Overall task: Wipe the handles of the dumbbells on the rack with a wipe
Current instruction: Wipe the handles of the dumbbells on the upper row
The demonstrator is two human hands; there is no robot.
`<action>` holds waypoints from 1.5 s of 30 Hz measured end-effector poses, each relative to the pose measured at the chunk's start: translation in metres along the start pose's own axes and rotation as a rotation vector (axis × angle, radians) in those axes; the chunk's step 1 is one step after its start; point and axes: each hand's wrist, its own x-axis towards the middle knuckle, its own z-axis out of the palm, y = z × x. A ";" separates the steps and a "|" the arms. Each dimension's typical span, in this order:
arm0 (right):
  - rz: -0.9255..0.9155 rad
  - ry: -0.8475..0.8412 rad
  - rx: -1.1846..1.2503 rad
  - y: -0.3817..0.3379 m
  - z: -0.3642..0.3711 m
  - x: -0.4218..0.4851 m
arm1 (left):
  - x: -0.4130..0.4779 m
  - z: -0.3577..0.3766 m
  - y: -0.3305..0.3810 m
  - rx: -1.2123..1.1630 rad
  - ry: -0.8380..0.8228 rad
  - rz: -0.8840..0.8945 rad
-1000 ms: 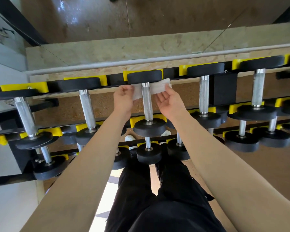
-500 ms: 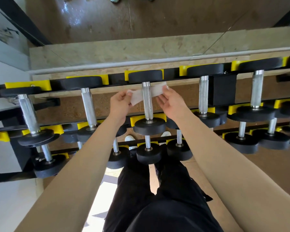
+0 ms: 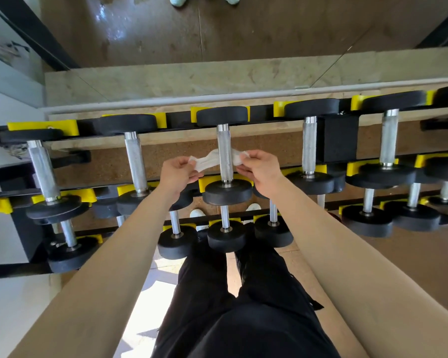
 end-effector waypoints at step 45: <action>-0.080 0.252 0.302 -0.054 0.012 0.015 | -0.009 0.056 0.061 -0.415 0.092 0.061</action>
